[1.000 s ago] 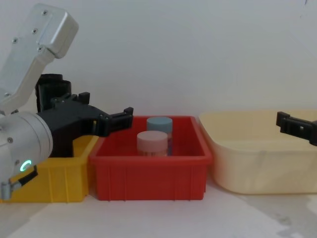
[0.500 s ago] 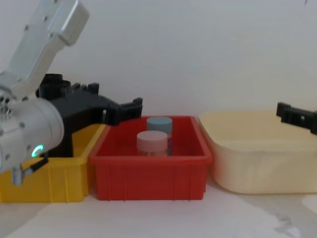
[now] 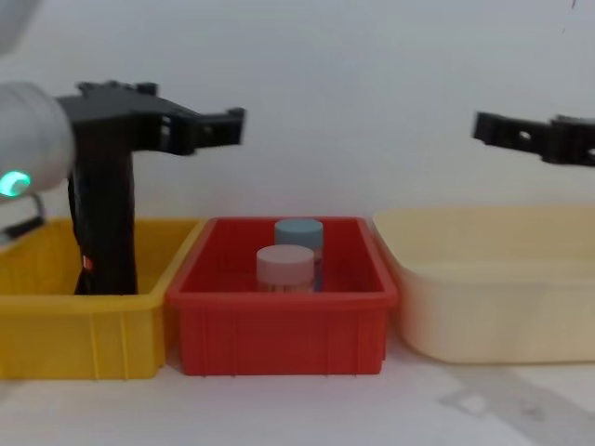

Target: Pick up the garbage bag with the one hand and transfer it to the other hand.

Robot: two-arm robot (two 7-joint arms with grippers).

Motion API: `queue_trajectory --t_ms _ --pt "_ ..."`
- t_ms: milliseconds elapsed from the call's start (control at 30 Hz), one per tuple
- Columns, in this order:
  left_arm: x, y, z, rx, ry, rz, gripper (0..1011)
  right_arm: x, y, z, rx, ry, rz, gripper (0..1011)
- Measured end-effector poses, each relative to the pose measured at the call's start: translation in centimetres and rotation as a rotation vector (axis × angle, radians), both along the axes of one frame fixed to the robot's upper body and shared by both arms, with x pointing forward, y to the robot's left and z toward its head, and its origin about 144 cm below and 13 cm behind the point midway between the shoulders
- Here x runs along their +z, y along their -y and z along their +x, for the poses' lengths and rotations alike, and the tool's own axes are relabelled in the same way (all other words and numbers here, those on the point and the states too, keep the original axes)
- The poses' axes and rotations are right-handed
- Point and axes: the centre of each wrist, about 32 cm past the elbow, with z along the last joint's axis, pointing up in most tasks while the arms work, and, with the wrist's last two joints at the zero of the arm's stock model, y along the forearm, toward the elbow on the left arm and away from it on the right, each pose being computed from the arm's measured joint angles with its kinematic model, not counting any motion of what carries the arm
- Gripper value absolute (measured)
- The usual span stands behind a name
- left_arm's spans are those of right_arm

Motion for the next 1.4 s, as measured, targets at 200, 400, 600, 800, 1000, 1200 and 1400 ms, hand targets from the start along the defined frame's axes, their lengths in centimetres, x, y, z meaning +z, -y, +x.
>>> queue_trajectory --t_ms 200,400,600,800,1000,1200,1400 --pt "0.8 -2.9 -2.0 0.047 -0.021 -0.005 1001 1.2 -1.8 0.8 0.071 -0.012 0.013 1001" --pt "0.8 -6.2 -4.0 0.092 -0.048 -0.009 1001 2.1 -4.3 1.8 0.143 -0.029 0.016 1001" --pt "0.3 -9.6 -5.7 0.127 -0.073 -0.019 1001 2.5 -6.7 2.5 0.196 -0.045 0.001 1001" --pt "-0.2 -11.7 -6.2 0.131 -0.079 -0.03 1001 2.7 -8.3 3.0 0.226 -0.058 -0.024 1001" --pt "-0.8 -13.0 -5.7 0.116 -0.087 -0.032 1001 2.8 -9.6 3.4 0.248 -0.078 -0.062 1001" --pt "-1.3 -13.5 -4.3 0.083 -0.091 -0.038 1001 2.7 -10.3 3.8 0.262 -0.097 -0.098 1001" --pt "-2.0 -13.4 -2.8 0.045 -0.105 -0.053 1001 2.7 -10.8 4.2 0.279 -0.112 -0.123 1001"
